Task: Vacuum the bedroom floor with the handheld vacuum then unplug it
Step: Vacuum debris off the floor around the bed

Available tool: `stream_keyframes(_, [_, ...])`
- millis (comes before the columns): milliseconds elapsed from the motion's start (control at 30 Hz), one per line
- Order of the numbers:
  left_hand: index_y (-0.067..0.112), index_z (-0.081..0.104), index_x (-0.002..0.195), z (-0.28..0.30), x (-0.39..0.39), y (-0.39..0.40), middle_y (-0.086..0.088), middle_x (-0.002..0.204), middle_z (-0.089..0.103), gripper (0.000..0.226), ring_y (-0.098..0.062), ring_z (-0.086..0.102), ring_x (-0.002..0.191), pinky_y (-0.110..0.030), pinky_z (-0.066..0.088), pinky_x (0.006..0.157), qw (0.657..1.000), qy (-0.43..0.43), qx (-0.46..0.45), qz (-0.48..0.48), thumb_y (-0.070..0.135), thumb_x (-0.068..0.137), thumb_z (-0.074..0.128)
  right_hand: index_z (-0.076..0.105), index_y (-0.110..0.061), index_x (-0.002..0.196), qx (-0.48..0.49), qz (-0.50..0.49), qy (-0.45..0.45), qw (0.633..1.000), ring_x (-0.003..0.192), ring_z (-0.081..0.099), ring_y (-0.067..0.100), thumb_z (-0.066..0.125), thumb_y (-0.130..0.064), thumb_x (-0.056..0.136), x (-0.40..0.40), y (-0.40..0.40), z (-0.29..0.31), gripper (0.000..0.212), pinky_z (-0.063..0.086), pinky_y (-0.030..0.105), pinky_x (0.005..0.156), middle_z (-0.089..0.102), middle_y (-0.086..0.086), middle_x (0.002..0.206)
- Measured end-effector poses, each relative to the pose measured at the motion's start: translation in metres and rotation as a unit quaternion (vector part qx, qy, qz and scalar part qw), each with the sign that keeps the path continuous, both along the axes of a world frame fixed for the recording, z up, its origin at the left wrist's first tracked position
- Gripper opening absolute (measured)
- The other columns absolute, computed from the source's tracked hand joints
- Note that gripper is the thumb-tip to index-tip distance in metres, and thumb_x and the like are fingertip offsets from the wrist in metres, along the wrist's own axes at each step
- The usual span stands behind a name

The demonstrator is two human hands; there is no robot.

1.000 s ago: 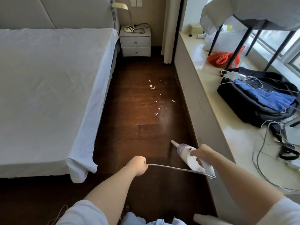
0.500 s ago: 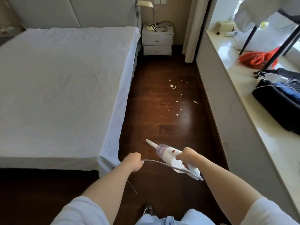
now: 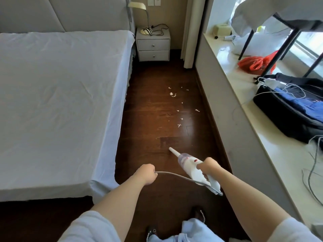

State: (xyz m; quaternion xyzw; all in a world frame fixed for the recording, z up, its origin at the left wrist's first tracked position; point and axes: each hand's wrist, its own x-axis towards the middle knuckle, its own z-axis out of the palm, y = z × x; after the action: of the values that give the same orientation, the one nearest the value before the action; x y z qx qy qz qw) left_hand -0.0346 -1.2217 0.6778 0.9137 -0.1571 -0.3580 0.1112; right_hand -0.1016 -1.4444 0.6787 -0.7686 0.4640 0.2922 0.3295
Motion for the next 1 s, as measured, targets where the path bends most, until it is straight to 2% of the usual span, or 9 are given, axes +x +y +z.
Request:
stream_keyframes(133, [0.012,0.061,0.11,0.002,-0.001,-0.033,-0.006,0.109,0.063,0.022,-0.015,0.057,0.087,-0.021,0.044,0.074,1.0,-0.007,-0.007,-0.011,0.026,0.097,0.049,0.062,0.006,0.115,0.026,-0.009,-0.042,0.999,0.102,0.067,0.037,0.055,-0.01,0.089,-0.01,-0.046,0.002,0.031,0.044,0.025,0.049,0.067,0.025,0.111])
stream_keyframes(267, [0.012,0.061,0.108,0.002,-0.001,-0.069,-0.006,0.108,0.063,0.02,-0.012,0.056,0.084,-0.019,0.044,0.072,1.0,-0.007,-0.016,-0.015,0.025,0.096,0.051,0.062,0.007,0.115,0.018,-0.039,-0.057,0.997,0.079,0.065,0.031,0.054,-0.009,0.09,-0.02,-0.091,0.003,0.031,0.045,0.027,0.05,0.067,0.025,0.11])
stream_keyframes(433, [0.014,0.062,0.105,0.001,-0.006,-0.111,-0.005,0.107,0.064,0.017,-0.016,0.061,0.091,-0.023,0.05,0.079,1.0,0.007,-0.013,-0.02,0.024,0.095,0.053,0.061,0.008,0.117,0.015,-0.069,-0.052,0.996,0.074,0.053,0.025,0.053,-0.008,0.091,-0.037,-0.133,0.003,0.031,0.045,0.03,0.062,0.065,0.026,0.114])
stream_keyframes(500, [0.015,0.062,0.104,-0.001,-0.009,-0.129,-0.005,0.105,0.064,0.016,-0.016,0.061,0.09,-0.023,0.05,0.078,0.999,0.013,-0.014,-0.026,0.024,0.095,0.053,0.06,0.009,0.116,0.016,-0.082,-0.055,0.995,0.065,0.053,0.023,0.054,-0.009,0.091,-0.043,-0.148,0.005,0.031,0.045,0.029,0.058,0.065,0.027,0.114])
stream_keyframes(567, [0.015,0.062,0.105,-0.002,-0.011,-0.14,-0.004,0.104,0.064,0.017,-0.015,0.061,0.088,-0.023,0.05,0.077,0.999,0.019,-0.013,-0.027,0.025,0.095,0.052,0.057,0.008,0.118,0.022,-0.097,-0.052,0.994,0.054,0.047,0.019,0.055,-0.012,0.093,-0.043,-0.158,0.009,0.032,0.04,0.025,0.048,0.066,0.026,0.107])
stream_keyframes(667, [0.015,0.062,0.106,-0.004,-0.012,-0.146,-0.004,0.103,0.064,0.019,-0.016,0.061,0.088,-0.024,0.05,0.077,1.0,0.022,-0.006,-0.016,0.027,0.095,0.051,0.048,0.005,0.118,0.042,-0.138,-0.05,0.988,0.051,0.043,0.017,0.055,-0.017,0.095,-0.036,-0.164,0.02,0.033,0.035,0.023,0.044,0.055,0.014,0.074])
stream_keyframes(767, [0.015,0.062,0.106,-0.007,-0.012,-0.142,-0.004,0.104,0.064,0.019,-0.018,0.061,0.092,-0.027,0.051,0.082,1.0,0.027,0.002,-0.008,0.027,0.095,0.051,0.049,0.005,0.119,0.046,-0.111,-0.039,0.992,0.053,0.043,0.017,0.052,-0.018,0.096,-0.024,-0.162,0.031,0.032,0.034,0.025,0.047,0.046,0.01,0.066])
stream_keyframes(900, [0.015,0.061,0.107,-0.004,-0.004,-0.122,-0.005,0.107,0.063,0.019,-0.016,0.061,0.093,-0.024,0.05,0.082,1.0,0.016,-0.002,0.007,0.026,0.095,0.052,0.049,0.003,0.123,0.045,-0.047,-0.032,0.997,0.061,0.046,0.019,0.054,-0.021,0.095,-0.008,-0.141,0.039,0.036,0.039,0.028,0.058,0.051,0.011,0.075])
stream_keyframes(1000, [0.013,0.061,0.108,0.003,0.012,-0.106,-0.005,0.108,0.063,0.02,-0.016,0.06,0.093,-0.022,0.047,0.077,1.0,0.0,-0.01,0.019,0.025,0.096,0.051,0.048,0.002,0.127,0.048,-0.014,-0.023,0.998,0.061,0.045,0.017,0.054,-0.022,0.096,0.004,-0.121,0.037,0.04,0.038,0.026,0.054,0.052,0.008,0.078])
